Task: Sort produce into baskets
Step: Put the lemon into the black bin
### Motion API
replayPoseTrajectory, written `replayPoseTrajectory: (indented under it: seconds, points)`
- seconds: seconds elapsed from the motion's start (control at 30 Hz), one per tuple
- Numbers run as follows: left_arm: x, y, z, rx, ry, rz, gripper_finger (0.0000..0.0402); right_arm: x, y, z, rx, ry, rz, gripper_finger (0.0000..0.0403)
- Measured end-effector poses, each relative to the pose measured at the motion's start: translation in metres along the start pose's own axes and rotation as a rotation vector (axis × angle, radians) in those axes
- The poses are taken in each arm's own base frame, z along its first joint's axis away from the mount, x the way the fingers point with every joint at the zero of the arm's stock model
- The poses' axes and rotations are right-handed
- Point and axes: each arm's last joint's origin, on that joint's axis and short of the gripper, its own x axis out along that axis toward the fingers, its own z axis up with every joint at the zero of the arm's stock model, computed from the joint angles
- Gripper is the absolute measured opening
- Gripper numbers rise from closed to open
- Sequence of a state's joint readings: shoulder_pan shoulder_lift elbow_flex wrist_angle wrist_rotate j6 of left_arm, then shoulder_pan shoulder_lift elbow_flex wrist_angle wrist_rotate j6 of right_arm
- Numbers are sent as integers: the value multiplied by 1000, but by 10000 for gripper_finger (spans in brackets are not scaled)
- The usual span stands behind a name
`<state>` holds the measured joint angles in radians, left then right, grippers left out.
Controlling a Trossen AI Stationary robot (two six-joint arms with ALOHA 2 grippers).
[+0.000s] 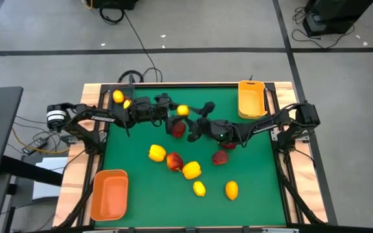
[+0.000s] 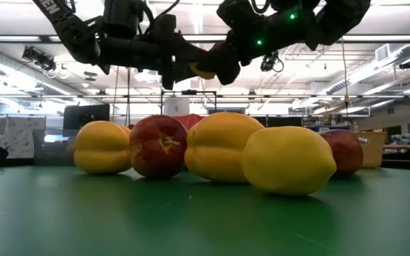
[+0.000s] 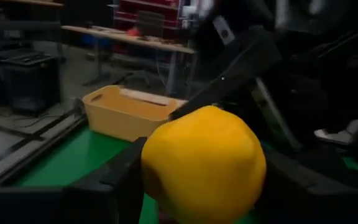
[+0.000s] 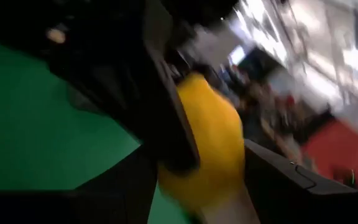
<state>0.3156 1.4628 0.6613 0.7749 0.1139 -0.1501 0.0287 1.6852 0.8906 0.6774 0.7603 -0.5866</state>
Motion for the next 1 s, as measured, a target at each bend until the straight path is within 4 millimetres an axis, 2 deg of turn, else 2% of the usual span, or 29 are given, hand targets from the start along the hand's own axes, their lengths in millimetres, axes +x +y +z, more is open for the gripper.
replayPoseTrajectory:
  seconds: [0.1,0.23,0.37,0.5,0.6,0.67,0.8,1.0]
  points:
    - [-11,21,9,-11,8,188,231,-7,-2,-4,60,132,-146,245]
    - [-31,54,11,-84,106,365,252,-18,-4,-3,111,178,-167,262]
    - [-57,84,7,-132,254,589,257,-25,-5,-5,196,208,-99,272]
    - [-82,102,2,-186,376,814,257,-25,-5,-14,246,245,149,270]
    - [-95,108,2,-221,417,867,260,-23,-3,-20,309,278,322,265]
    - [-99,107,3,-227,429,877,265,-22,-3,-23,345,297,379,260]
    - [-107,104,10,-209,416,931,273,-22,-3,-30,359,358,389,252]
    - [-126,102,2,-140,548,1237,270,-24,-2,-36,370,431,394,250]
